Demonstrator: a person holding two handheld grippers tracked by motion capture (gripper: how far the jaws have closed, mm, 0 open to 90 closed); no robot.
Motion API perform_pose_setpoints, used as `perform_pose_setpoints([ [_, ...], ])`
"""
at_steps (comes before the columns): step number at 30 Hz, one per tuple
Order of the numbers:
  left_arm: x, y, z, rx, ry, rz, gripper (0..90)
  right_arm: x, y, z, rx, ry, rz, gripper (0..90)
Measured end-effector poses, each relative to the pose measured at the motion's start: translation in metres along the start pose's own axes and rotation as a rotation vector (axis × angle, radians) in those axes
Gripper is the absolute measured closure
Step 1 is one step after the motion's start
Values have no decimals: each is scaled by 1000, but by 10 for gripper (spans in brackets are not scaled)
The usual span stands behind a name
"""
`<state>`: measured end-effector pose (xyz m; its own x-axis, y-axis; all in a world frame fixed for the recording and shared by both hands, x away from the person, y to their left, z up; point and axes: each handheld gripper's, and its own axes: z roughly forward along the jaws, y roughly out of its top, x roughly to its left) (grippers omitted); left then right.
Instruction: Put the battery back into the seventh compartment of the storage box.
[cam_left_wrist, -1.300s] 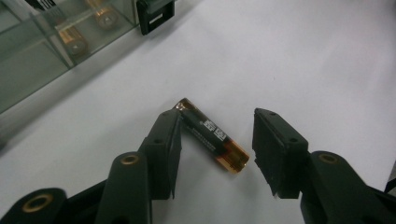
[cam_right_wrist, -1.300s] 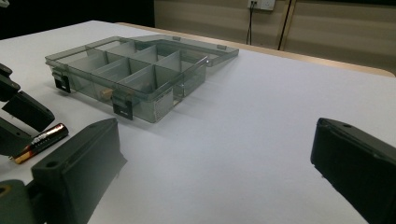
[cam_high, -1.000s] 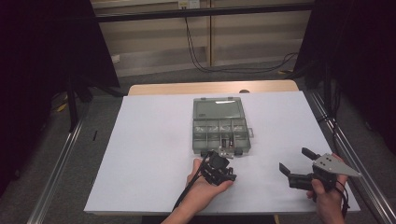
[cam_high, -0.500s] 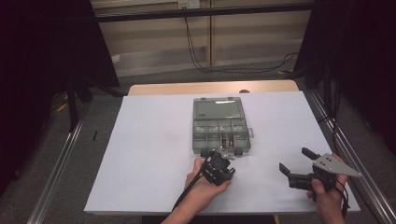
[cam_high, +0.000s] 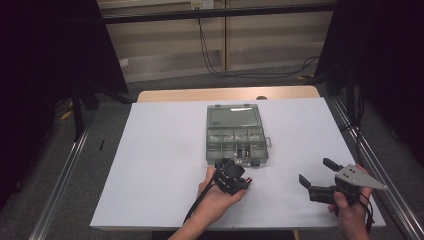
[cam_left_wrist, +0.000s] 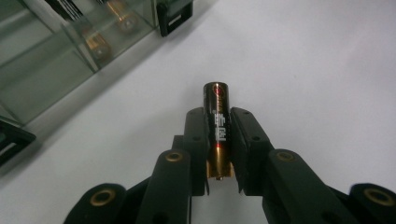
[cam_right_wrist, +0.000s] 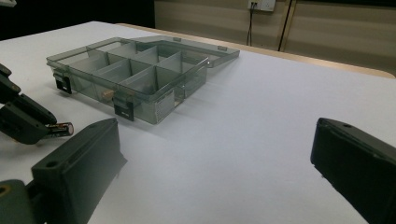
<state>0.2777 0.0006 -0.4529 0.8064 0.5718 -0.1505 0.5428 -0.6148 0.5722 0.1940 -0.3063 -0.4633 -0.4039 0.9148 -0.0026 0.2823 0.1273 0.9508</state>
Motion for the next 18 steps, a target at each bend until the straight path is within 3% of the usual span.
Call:
perform_pose_setpoints([
  [4, 3, 5, -5, -12, -20, -6, 769, 0, 0, 0, 3, 0, 0, 11],
  [7, 4, 7, -7, -40, -12, -26, 769, 1, 0, 0, 4, 2, 3, 11],
  [11, 8, 11, -11, -30, -12, -7, 769, 1, 0, 0, 4, 3, 4, 11],
  [12, 7, 11, -11, -44, -10, -29, 769, 1, 0, 0, 3, 3, 3, 11],
  [18, 12, 15, -15, -56, -17, -33, 769, 1, 0, 0, 3, 2, 2, 11],
])
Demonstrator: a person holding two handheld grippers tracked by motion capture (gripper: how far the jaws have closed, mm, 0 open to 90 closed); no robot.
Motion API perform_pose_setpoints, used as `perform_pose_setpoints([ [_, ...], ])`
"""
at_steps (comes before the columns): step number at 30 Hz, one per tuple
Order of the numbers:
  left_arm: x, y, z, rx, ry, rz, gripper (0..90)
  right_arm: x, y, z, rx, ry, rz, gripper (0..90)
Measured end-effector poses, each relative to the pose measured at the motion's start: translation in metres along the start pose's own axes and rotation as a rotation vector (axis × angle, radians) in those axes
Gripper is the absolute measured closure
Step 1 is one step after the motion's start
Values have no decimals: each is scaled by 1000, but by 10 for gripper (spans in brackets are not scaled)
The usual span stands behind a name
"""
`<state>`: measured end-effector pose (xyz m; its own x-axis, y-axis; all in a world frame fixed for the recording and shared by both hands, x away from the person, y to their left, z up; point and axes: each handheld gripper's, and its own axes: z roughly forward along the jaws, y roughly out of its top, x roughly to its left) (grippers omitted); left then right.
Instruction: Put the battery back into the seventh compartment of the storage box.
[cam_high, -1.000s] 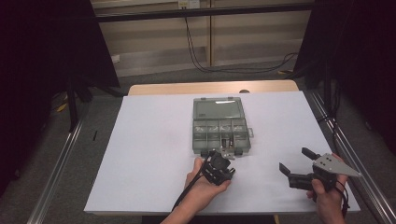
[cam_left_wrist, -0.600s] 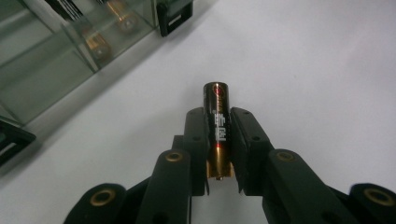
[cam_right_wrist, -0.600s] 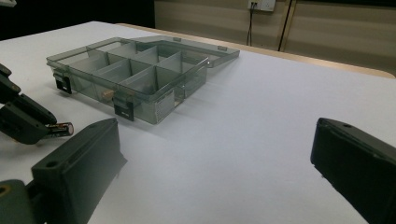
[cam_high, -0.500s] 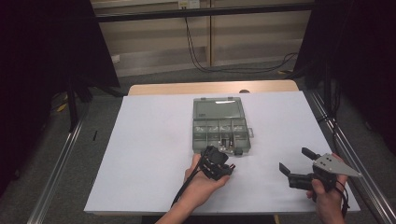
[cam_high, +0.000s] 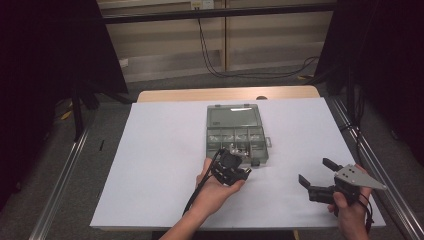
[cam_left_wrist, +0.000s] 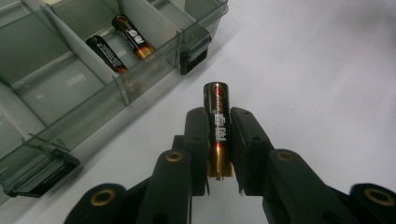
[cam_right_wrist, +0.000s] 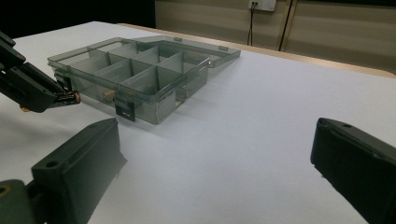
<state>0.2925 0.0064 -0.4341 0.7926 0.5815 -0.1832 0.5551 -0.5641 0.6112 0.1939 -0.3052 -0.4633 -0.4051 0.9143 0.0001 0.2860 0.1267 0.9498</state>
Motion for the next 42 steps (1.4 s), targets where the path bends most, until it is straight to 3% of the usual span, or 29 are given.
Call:
perform_pose_setpoints([
  [42, 22, 28, -8, -60, -14, -42, 769, 0, 1, -1, -3, -2, 1, 11],
])
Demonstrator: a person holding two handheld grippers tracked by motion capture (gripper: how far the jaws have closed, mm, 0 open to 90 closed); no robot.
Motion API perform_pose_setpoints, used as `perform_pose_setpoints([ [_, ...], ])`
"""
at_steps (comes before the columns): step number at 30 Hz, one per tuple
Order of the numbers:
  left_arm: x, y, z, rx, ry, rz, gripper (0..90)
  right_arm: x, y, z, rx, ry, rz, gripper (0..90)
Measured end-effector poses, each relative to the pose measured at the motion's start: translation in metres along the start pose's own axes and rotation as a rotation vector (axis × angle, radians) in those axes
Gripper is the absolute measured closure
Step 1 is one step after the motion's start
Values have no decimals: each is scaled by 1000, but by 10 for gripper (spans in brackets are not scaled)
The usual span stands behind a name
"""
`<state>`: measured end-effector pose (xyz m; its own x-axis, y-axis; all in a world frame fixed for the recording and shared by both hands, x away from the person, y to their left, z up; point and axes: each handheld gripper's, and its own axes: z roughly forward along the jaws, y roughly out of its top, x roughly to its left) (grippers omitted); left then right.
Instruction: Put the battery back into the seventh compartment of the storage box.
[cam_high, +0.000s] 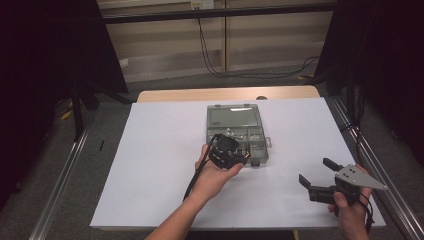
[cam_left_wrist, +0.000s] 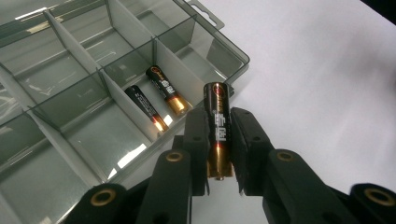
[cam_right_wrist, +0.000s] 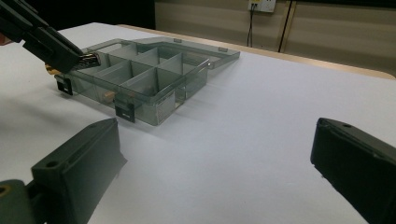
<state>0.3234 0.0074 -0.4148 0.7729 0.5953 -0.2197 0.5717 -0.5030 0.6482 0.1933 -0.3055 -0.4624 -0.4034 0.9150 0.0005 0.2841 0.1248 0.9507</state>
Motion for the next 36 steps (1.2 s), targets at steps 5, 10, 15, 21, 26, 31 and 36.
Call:
perform_pose_setpoints([
  [5, 1, 3, -1, 1, 8, -3, 769, 0, 0, 0, -2, 1, -2, 11],
  [10, 4, 5, -1, 2, 6, -6, 769, 0, 0, 0, -3, 2, -7, 11],
  [15, 6, 8, 0, -2, 12, -10, 768, 0, 0, 0, -4, 0, -3, 11],
  [21, 9, 11, 2, -5, 21, -17, 769, 0, 0, 0, -3, 1, -4, 11],
  [26, 12, 12, 6, -3, 19, -23, 769, -1, 0, 0, -2, 0, -1, 11],
  [31, 14, 15, 9, -7, 24, -31, 769, -1, 0, -1, -5, -1, -3, 11],
  [36, 16, 18, 13, -8, 28, -41, 769, -1, 0, 0, -6, -1, -4, 11],
])
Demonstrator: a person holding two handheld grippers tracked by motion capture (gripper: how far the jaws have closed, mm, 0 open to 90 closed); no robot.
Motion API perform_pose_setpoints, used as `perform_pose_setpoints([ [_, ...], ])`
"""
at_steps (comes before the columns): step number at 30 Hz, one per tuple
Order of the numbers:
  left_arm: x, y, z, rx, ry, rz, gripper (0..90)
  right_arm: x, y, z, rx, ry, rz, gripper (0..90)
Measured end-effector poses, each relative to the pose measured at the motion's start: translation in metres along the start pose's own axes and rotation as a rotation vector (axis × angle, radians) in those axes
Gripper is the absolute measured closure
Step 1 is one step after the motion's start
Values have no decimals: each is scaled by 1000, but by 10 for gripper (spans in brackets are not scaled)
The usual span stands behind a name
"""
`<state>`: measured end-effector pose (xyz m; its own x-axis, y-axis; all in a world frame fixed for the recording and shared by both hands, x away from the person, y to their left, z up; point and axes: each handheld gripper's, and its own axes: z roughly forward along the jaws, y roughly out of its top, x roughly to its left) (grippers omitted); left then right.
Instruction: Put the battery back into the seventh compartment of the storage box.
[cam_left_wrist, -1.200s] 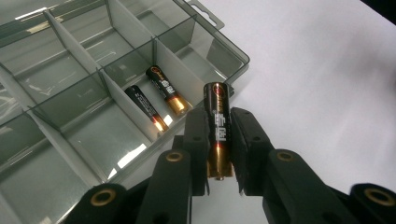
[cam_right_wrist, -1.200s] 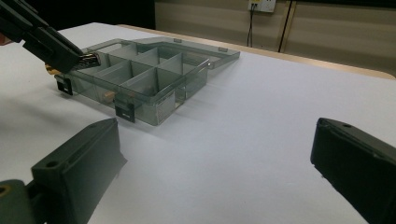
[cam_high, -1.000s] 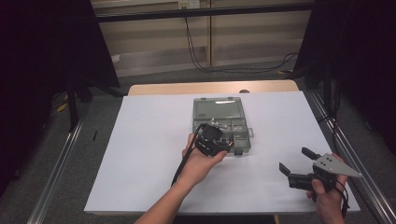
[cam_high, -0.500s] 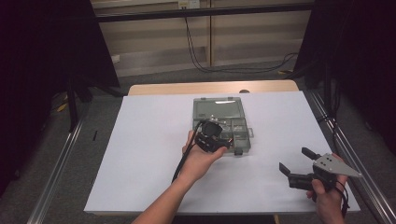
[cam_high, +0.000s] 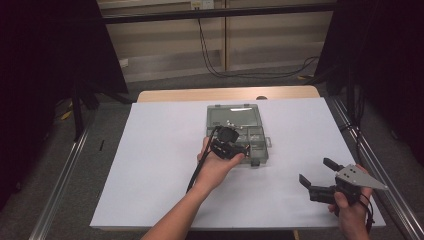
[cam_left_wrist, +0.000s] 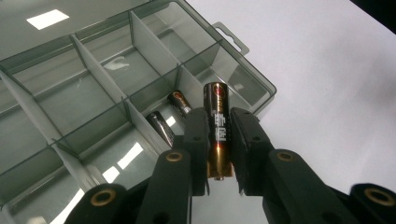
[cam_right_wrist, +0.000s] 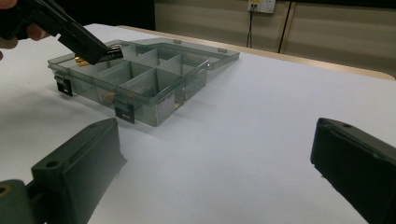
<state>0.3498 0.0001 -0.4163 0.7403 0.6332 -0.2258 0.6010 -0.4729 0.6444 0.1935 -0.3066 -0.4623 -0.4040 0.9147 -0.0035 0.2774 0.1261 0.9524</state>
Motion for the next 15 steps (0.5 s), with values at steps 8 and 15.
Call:
perform_pose_setpoints([
  [8, 4, 2, 8, -8, 10, -29, 769, 0, 0, 0, 0, 0, 7, 11],
  [15, 6, 3, 15, -12, 15, -41, 769, 0, 0, 0, -4, -4, 6, 11],
])
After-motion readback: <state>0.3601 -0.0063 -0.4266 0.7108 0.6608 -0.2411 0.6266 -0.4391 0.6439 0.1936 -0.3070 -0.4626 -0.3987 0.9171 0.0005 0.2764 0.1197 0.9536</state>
